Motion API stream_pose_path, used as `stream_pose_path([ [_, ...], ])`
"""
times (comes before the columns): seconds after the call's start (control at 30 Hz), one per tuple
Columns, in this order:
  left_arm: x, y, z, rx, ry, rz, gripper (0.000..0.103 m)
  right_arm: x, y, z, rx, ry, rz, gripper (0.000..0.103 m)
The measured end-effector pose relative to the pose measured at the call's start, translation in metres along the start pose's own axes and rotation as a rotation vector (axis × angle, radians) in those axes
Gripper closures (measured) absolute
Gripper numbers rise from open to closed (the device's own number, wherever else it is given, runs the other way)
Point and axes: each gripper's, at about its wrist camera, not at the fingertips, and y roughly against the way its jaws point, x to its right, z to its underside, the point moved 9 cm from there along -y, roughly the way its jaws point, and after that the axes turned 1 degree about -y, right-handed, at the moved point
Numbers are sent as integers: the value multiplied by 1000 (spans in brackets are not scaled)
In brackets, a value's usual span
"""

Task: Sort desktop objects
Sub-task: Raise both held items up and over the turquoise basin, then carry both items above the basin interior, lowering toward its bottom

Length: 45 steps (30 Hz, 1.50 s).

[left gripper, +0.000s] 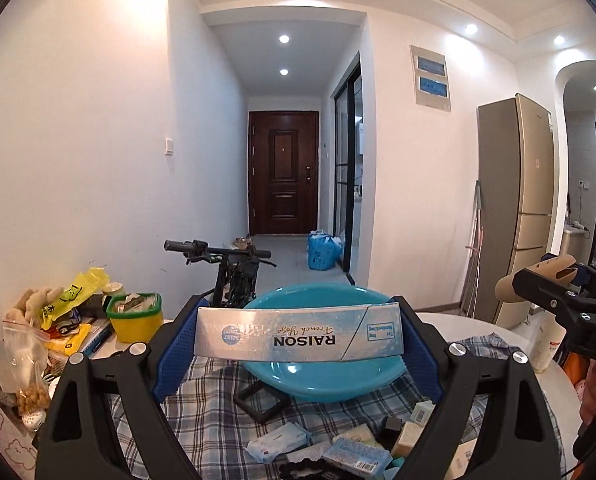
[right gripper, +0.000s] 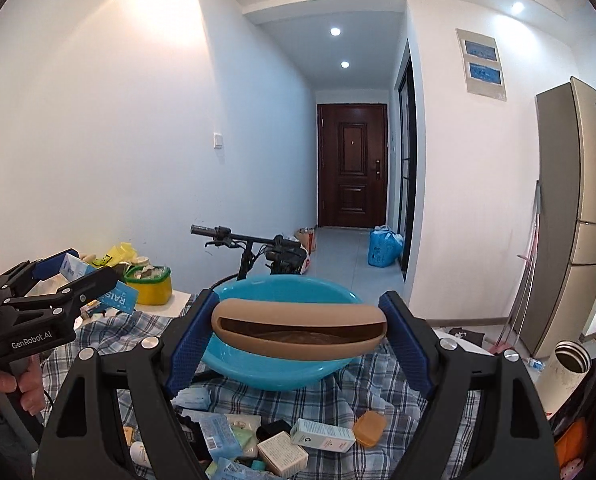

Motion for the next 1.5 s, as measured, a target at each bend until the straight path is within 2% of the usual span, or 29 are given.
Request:
stream_pose_path([
  [0.37, -1, 35, -53, 151, -11, -17, 12, -12, 36, -56, 171, 27, -2, 22],
  [0.63, -5, 53, -70, 208, 12, -20, 12, -17, 54, -71, 226, 31, -6, 22],
  [0.93, -1, 63, -71, 230, -17, -10, 12, -25, 56, -72, 233, 26, -43, 22],
  [1.2, -3, 61, -70, 239, -11, -2, 12, -27, 52, -71, 231, 31, -37, 22],
  [1.5, -3, 33, -73, 230, -7, 3, 12, -23, 28, -78, 231, 35, -31, 22],
])
